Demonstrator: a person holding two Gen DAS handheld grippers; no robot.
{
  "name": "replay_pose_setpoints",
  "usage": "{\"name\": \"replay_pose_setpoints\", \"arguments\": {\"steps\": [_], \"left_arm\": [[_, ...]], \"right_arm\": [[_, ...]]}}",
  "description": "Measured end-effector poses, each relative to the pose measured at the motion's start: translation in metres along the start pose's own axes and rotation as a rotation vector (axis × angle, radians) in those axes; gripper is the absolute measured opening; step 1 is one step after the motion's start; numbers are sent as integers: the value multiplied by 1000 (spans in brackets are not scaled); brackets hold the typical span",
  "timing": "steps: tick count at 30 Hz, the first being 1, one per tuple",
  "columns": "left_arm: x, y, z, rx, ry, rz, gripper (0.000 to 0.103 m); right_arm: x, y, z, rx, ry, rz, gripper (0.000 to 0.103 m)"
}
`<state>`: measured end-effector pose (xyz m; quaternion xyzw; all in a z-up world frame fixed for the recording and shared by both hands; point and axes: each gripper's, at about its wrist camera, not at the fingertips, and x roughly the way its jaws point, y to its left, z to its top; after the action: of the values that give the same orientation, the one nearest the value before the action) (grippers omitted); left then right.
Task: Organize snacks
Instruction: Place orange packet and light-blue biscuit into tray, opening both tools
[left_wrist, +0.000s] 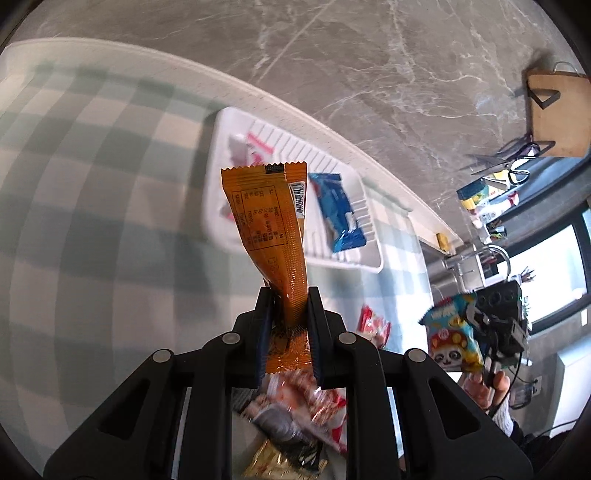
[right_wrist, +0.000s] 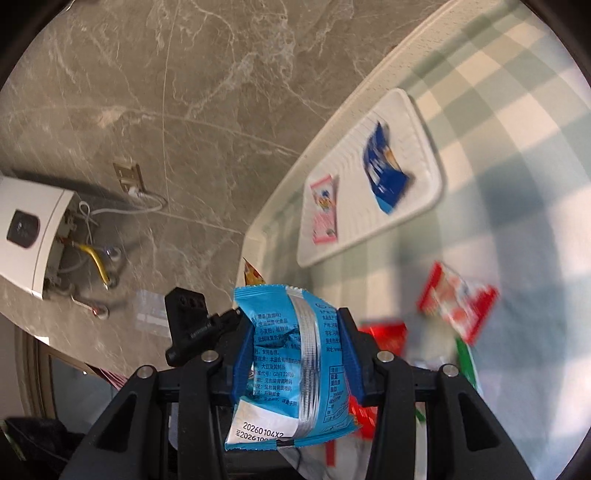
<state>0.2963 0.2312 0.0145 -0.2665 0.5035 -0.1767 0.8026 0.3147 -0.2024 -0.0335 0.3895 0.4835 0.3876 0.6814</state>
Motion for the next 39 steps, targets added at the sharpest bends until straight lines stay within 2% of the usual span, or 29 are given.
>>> {"name": "replay_pose_setpoints", "arguments": {"steps": [7,19,28,30,35,39], "left_arm": [[33,-15,43,45,40,-15,16],[123,-24,104,86,118,9,16],[168,-32,119,160,134,98,17],[173,-33,119,178,131,118,17],[176,-33,120,201,113,168,17],[162,-35,109,213,89,177,24]], "right_arm": [[34,-3,43,20,-6,-5,45],[98,-24,113,65,-9,-80,45],[132,-32,139,38,-10,-199,49],[135,-32,139,23,-8,-212,53],[135,-28,139,-7,-23,-233,64],[125,-22,134,-28,-39,-229,66]]}}
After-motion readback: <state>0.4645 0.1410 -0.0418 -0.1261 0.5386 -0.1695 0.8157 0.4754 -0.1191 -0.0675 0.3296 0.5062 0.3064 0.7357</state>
